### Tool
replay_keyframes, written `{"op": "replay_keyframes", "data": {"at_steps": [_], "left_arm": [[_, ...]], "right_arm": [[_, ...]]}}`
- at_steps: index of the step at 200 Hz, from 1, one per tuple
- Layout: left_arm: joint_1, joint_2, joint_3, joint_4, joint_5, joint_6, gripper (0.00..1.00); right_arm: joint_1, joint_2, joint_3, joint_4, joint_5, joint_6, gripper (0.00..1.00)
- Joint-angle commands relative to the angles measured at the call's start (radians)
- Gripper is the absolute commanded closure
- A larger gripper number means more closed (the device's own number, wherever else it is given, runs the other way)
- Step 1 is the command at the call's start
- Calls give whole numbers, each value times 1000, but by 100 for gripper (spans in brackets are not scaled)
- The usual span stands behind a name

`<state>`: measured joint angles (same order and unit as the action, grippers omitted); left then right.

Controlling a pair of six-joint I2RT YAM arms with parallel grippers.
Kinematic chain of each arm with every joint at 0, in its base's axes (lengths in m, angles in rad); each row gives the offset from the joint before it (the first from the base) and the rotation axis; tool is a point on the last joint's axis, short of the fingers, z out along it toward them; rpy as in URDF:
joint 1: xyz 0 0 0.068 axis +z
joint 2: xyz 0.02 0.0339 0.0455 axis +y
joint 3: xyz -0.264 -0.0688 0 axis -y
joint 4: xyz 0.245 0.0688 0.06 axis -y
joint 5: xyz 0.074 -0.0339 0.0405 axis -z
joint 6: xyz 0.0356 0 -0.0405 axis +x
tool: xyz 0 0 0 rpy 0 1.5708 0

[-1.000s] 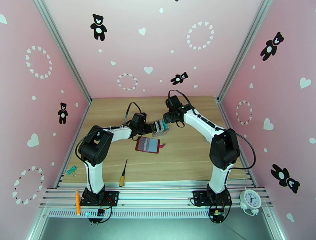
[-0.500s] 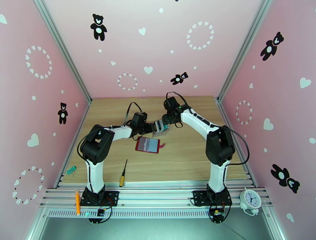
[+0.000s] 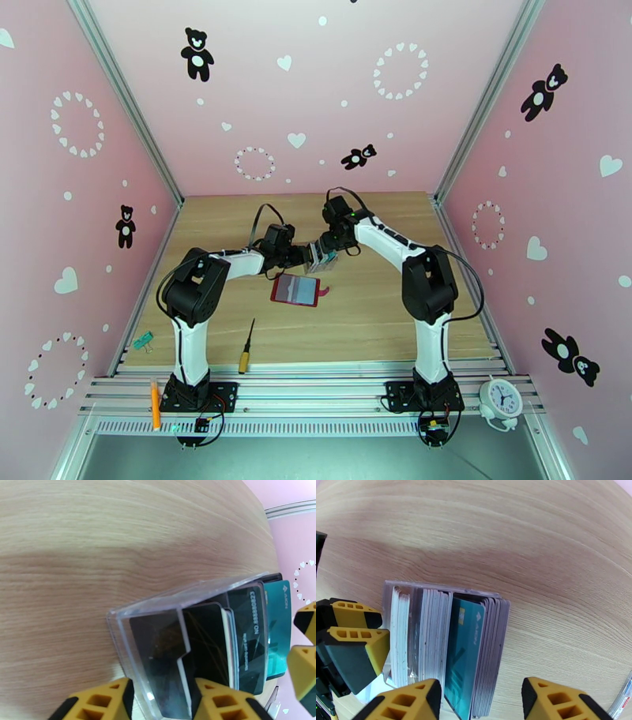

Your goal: Put the credit cards into the card holder

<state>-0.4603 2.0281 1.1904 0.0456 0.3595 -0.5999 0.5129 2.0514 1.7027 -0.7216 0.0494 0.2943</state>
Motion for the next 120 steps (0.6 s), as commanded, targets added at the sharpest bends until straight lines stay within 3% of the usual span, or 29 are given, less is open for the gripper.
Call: {"op": "replay_keyframes", "data": {"at_steps": [1,120], "left_arm": [[15,37,11,-42,-15,-1,55],[15,35,11,-42,-5,-3,55]], "right_arm": [[9,35,45,-33,5,-17,41],[9,86,84,-54,53,-38,42]]}}
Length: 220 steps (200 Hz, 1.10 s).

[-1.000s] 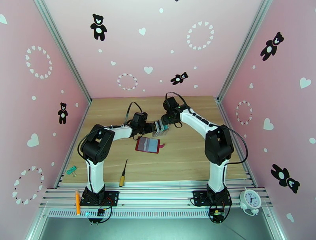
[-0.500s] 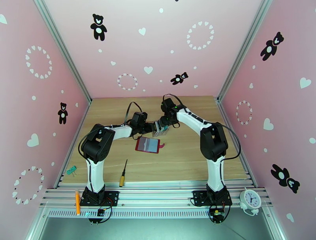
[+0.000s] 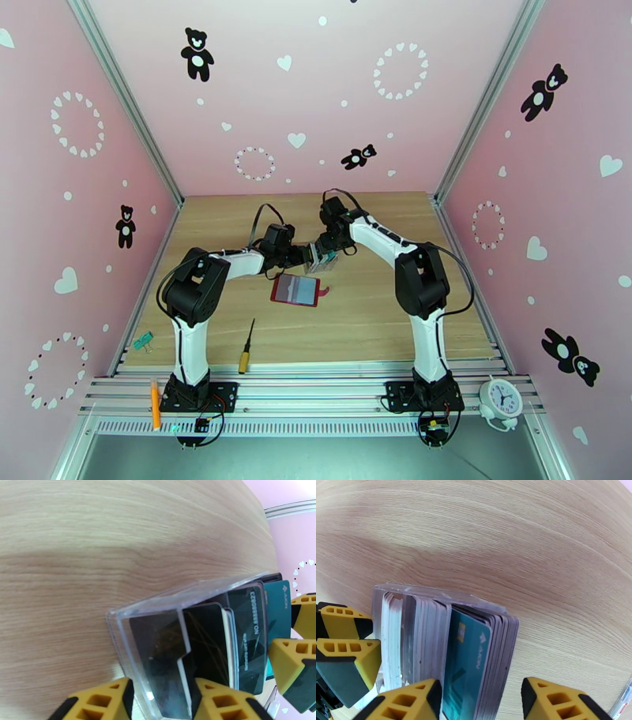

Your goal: Put the credit cards into the card holder

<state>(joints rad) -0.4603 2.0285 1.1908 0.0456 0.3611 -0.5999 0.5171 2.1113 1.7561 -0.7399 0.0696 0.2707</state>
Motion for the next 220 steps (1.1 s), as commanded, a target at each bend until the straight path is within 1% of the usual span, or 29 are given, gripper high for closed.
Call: {"op": "replay_keyframes", "data": {"at_steps": [1,38,93,137,220], "left_arm": [[15,34,10,-42,-8,-3,56],[16,38,11,-41,-6,-5,56],[16,38,12,-43,-4,-4,56],[15,42,13,-42,-4,-6,56],[15,50,16,-40,4,-12,56]], "right_arm": [[5,27,31,-36,33,-14,42],[4,20,36,-45,64,-20,43],[5,19,39,-52,76,-25,43],[4,31,53,-49,32,-21,44],[-5,60,88,-65,65,-22,44]]}}
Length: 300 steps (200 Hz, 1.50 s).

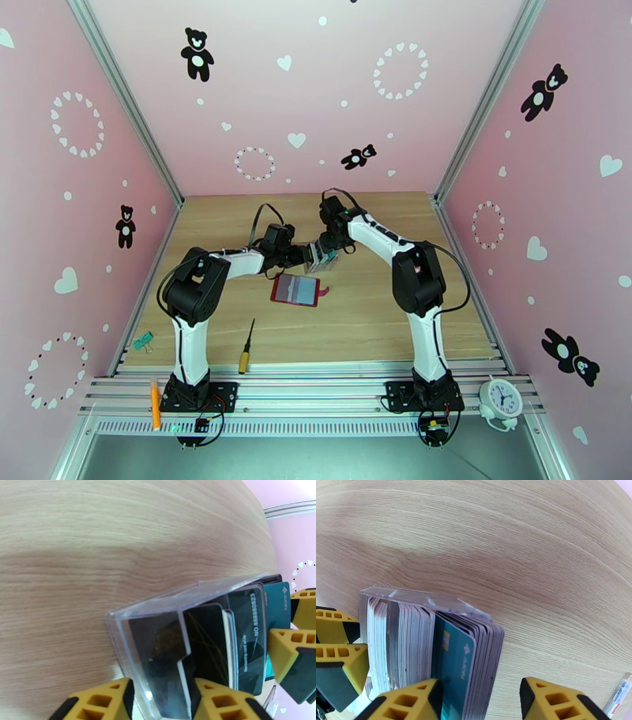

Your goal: Put the credit cards into the card holder

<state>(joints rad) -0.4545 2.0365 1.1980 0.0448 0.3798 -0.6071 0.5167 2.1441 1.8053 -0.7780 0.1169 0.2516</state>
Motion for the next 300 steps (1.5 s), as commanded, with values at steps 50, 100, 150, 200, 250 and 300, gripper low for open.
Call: {"op": "replay_keyframes", "data": {"at_steps": [50,100,150,200,250,300], "left_arm": [[11,40,7,-41,-15,-5,56],[10,42,9,-40,-15,-6,56],[10,42,10,-42,-14,-5,56],[10,45,10,-43,-13,-5,56],[10,46,12,-45,-14,-5,56],[10,45,12,-45,-14,-5,56]], "right_arm": [[-6,25,66,-49,63,-11,44],[-6,31,68,-50,15,-8,44],[-6,54,68,-47,-6,-6,45],[-7,66,69,-54,39,-13,45],[-7,40,70,-59,81,-15,50],[-7,7,68,-69,108,-14,54]]}}
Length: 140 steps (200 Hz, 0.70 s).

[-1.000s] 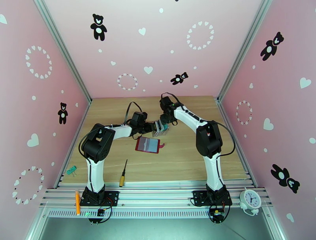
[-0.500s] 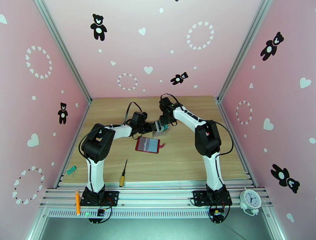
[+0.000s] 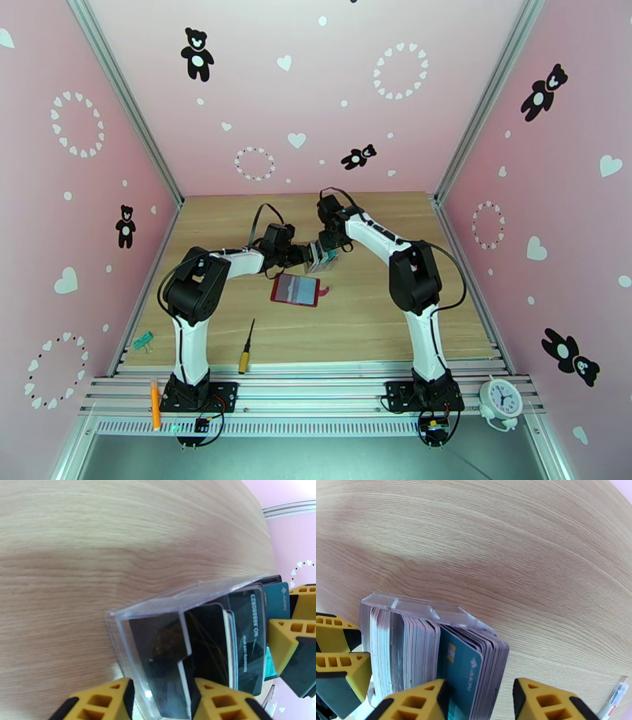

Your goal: Put the credit cards into the card holder

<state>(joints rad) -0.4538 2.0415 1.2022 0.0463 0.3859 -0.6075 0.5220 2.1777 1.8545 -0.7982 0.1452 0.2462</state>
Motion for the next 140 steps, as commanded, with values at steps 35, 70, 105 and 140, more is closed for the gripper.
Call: {"op": "replay_keyframes", "data": {"at_steps": [35,70,105,140], "left_arm": [[9,39,8,-46,-20,-5,56],[9,40,8,-46,-21,-6,56],[10,39,8,-46,-20,-6,56],[9,41,8,-46,-19,-8,56]], "right_arm": [[-12,-45,17,-54,85,-7,54],[-12,-61,17,-56,89,-8,54],[-13,-73,14,-58,81,-6,53],[-13,-67,13,-59,67,-5,55]]}}
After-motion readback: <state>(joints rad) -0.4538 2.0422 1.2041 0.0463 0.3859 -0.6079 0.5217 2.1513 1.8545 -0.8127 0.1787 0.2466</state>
